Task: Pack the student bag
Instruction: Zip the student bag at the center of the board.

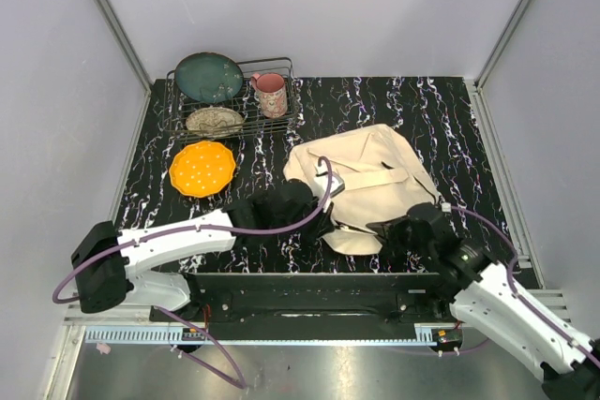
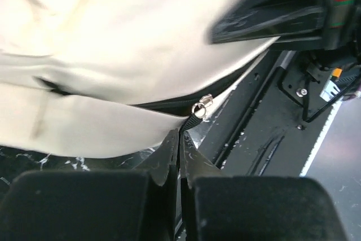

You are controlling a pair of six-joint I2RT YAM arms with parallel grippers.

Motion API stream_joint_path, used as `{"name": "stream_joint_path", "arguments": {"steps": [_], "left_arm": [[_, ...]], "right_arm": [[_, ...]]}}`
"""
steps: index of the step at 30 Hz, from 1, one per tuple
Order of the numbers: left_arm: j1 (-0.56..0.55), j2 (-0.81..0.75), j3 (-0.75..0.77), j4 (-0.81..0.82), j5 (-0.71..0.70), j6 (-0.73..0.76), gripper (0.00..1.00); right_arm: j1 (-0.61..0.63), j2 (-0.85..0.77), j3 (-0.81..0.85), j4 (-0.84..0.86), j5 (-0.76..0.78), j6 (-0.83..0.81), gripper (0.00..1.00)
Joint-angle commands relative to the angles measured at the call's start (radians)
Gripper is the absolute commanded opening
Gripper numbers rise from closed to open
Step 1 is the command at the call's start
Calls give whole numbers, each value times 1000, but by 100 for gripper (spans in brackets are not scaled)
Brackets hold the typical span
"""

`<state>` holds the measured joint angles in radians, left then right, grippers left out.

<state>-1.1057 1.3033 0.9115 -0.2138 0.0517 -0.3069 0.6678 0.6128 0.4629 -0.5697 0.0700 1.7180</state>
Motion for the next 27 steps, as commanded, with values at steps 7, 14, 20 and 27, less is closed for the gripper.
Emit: {"name": "stream_joint_path", "arguments": {"steps": [7,14,20,27], "left_arm": [[231,-26,-48,-55,37,58,0],[308,141,-45,-125,13,61,0],[388,217,-68,-102,-35,45,0],[417,394,7,-165,-69,61,0]], "right_arm": [[0,-283,-89,-337,148,-35,0],[0,-384,-58,-394,211,-64,0],[0,-427,-70,-375,183,-103,0],[0,-397,-78,-291,149,-127,0]]}}
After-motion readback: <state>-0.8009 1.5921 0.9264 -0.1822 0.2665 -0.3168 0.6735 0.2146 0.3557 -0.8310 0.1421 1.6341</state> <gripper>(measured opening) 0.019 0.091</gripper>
